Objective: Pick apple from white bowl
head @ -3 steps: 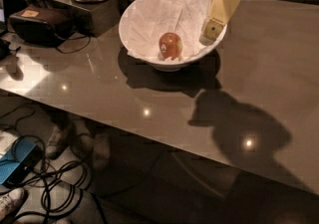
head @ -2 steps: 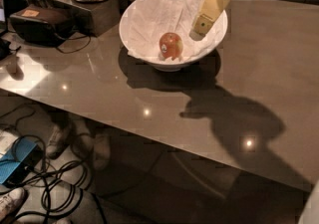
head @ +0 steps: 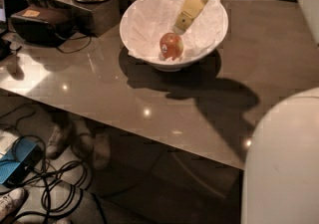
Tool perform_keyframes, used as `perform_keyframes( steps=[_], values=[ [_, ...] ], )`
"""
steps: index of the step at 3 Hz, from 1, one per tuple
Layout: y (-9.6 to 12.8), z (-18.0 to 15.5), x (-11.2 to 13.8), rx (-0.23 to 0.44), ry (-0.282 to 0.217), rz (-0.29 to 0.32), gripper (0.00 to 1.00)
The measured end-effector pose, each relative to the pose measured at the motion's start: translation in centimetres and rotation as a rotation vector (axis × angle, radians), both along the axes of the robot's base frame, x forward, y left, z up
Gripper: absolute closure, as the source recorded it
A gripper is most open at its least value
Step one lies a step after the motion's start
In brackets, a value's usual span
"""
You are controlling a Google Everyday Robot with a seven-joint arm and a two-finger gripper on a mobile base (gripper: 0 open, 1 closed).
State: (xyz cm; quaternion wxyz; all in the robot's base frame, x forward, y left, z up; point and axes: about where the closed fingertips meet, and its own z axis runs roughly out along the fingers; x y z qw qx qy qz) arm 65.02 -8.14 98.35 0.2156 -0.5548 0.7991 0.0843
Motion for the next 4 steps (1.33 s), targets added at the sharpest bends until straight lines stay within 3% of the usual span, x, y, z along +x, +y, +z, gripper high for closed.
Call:
perform_keyframes(
  steps=[2, 4],
  values=[
    [1.8, -3.0, 2.5, 0.007, 0.066, -0.008, 0.05],
    [2.2, -5.8, 3.7, 0.021, 0.110, -0.025, 0.08]
  ],
)
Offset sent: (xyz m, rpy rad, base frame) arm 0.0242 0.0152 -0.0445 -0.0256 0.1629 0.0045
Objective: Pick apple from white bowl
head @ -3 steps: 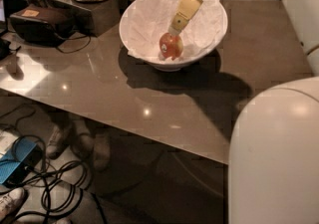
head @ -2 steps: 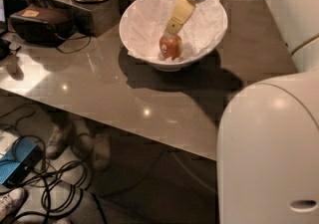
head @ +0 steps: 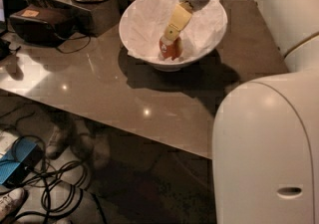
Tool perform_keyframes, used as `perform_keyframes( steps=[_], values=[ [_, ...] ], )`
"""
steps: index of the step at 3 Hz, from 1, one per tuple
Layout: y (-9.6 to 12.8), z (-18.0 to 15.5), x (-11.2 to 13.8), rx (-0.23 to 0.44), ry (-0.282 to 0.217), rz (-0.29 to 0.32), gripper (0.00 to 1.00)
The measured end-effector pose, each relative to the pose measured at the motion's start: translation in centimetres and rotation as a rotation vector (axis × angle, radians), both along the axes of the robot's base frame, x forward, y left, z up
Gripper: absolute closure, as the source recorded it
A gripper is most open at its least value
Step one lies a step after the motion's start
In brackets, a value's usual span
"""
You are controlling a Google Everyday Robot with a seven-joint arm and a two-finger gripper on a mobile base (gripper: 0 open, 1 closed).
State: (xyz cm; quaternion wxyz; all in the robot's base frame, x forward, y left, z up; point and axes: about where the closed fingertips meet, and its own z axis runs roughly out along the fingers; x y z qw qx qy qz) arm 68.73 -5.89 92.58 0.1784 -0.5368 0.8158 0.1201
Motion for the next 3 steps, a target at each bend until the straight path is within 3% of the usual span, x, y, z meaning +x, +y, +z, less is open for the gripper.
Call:
perform_keyframes(
  steps=[3],
  values=[
    [0.4, -3.1, -0.5, -0.016, 0.047, 0.007, 0.09]
  ],
)
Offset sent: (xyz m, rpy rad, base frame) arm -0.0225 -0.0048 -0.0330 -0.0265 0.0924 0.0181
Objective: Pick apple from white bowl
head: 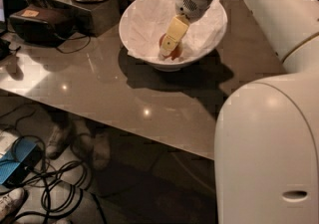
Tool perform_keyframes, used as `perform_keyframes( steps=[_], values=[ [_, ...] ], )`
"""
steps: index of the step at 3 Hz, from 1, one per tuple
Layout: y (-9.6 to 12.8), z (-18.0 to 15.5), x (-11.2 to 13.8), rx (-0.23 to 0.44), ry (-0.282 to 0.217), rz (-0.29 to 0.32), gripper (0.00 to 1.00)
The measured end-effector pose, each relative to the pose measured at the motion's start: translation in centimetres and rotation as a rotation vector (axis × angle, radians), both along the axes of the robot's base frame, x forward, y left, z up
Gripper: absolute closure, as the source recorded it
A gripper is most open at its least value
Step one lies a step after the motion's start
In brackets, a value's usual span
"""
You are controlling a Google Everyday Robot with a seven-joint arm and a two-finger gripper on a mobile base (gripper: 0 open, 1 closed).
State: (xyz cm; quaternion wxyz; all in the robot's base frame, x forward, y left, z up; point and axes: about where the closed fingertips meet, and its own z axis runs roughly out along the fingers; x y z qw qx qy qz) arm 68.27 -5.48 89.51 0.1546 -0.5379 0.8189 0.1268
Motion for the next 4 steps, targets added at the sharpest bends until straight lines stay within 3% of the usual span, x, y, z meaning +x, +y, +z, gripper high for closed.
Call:
perform_keyframes(
  steps=[4],
  values=[
    [-0.2, -2.2, 1.0, 0.002, 0.029, 0.007, 0.10]
  ],
)
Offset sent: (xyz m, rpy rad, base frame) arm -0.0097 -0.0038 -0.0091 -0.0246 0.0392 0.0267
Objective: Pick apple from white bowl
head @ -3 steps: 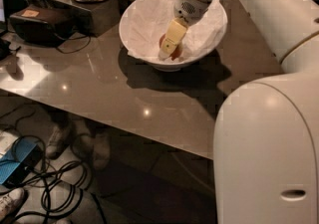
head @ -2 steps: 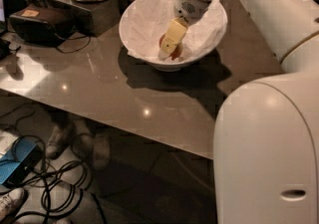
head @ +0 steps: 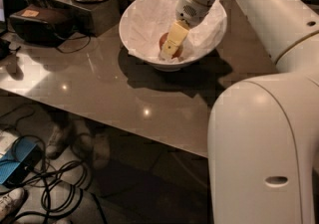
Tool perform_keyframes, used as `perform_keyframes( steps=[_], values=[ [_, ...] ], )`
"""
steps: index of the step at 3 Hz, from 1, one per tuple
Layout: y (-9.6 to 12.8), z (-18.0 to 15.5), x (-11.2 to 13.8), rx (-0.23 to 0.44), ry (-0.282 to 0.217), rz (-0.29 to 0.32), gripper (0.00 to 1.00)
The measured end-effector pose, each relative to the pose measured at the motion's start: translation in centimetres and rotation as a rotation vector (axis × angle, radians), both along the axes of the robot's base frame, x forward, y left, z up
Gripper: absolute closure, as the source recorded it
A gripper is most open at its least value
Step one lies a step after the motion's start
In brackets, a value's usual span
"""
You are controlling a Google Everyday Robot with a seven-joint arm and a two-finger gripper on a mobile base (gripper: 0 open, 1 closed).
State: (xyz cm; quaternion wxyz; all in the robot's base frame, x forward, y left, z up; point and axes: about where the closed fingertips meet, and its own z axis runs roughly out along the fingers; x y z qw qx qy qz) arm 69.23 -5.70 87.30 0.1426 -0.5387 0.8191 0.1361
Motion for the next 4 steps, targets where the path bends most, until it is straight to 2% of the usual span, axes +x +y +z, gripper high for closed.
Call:
perform_keyframes(
  steps=[3, 4],
  values=[
    [0.8, -1.0, 0.9, 0.009, 0.012, 0.020, 0.12],
    [1.4, -1.0, 0.8, 0.046, -0.005, 0.041, 0.31]
  ],
)
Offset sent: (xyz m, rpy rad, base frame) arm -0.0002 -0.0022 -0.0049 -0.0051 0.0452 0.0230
